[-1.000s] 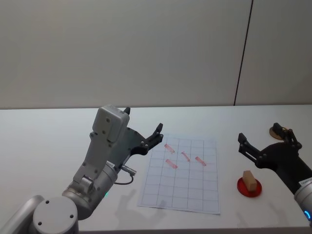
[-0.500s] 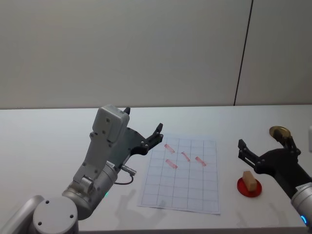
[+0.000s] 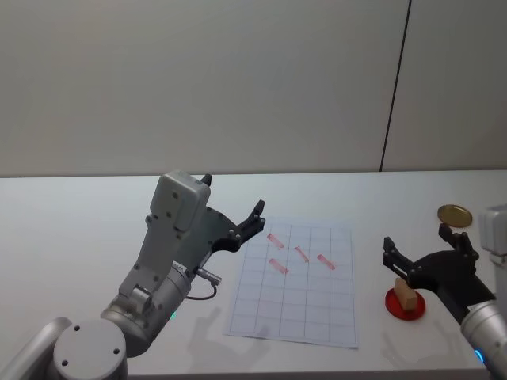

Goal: Use the one hand to pick up the stamp and affix it onto the A4 paper.

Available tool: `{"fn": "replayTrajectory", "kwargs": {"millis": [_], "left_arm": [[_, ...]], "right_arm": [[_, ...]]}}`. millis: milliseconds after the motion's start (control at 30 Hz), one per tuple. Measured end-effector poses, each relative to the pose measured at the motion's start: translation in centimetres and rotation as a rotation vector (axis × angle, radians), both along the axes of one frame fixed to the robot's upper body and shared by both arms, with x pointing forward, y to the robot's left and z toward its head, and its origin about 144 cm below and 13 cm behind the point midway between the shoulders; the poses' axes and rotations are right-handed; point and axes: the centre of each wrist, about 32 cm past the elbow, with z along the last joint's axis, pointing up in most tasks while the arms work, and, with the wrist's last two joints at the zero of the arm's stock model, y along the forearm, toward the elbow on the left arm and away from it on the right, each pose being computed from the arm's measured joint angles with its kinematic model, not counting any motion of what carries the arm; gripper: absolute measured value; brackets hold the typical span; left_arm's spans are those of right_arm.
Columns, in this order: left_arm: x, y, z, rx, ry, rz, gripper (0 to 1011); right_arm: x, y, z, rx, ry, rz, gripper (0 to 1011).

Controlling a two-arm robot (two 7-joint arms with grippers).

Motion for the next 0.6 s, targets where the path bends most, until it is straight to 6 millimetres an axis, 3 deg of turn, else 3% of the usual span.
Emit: {"fn": "replayTrajectory", "kwargs": {"millis": [600], "left_arm": [[0.0, 0.0, 0.0, 0.0, 0.0, 0.0, 993]], "right_arm": [[3.2, -0.3, -1.8, -0.046, 0.097, -0.045, 1001]]}}
